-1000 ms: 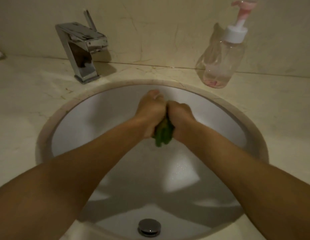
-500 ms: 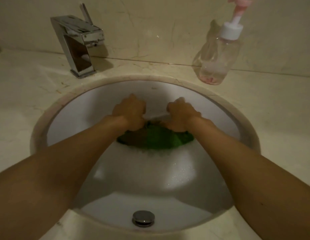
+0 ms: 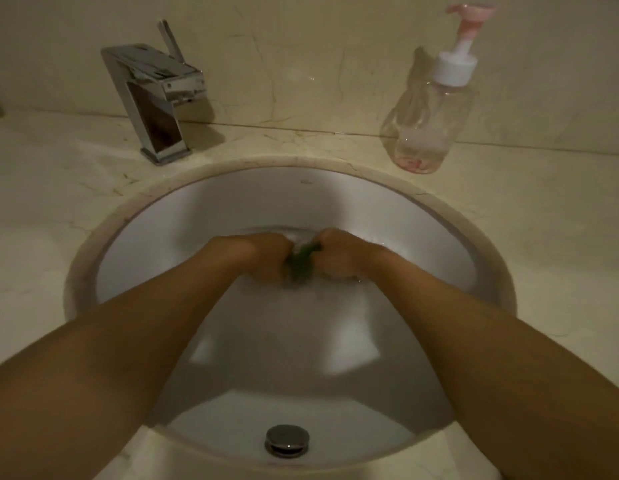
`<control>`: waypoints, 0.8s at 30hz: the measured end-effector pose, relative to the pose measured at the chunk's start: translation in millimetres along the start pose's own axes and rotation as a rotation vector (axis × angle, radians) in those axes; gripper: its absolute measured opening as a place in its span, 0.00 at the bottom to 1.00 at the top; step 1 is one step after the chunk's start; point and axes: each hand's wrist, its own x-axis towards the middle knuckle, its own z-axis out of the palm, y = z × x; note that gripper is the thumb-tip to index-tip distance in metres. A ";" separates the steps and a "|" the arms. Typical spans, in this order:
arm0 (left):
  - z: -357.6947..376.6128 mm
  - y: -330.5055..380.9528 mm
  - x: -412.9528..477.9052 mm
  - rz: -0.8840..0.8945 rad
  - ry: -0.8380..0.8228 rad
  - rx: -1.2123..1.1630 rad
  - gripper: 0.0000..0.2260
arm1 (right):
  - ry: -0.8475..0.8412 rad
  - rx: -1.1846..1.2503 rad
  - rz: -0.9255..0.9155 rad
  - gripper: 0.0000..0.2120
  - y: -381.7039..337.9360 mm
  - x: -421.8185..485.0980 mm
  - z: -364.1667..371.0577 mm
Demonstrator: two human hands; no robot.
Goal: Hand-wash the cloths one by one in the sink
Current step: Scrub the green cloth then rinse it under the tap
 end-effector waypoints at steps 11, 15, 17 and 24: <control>-32.0 33.2 -15.4 -0.124 0.693 -1.244 0.07 | 0.463 0.908 -0.064 0.08 -62.6 -40.9 2.1; -28.9 52.6 -21.1 -0.047 0.668 -1.411 0.09 | 0.629 0.929 -0.051 0.07 -59.4 -33.8 0.6; -23.1 65.4 -20.5 0.065 0.702 -1.268 0.08 | 0.623 0.979 0.059 0.09 -49.3 -29.0 -13.4; -22.7 43.1 -5.7 -0.214 0.615 -1.323 0.14 | 0.428 0.959 0.033 0.11 -64.7 -40.2 9.5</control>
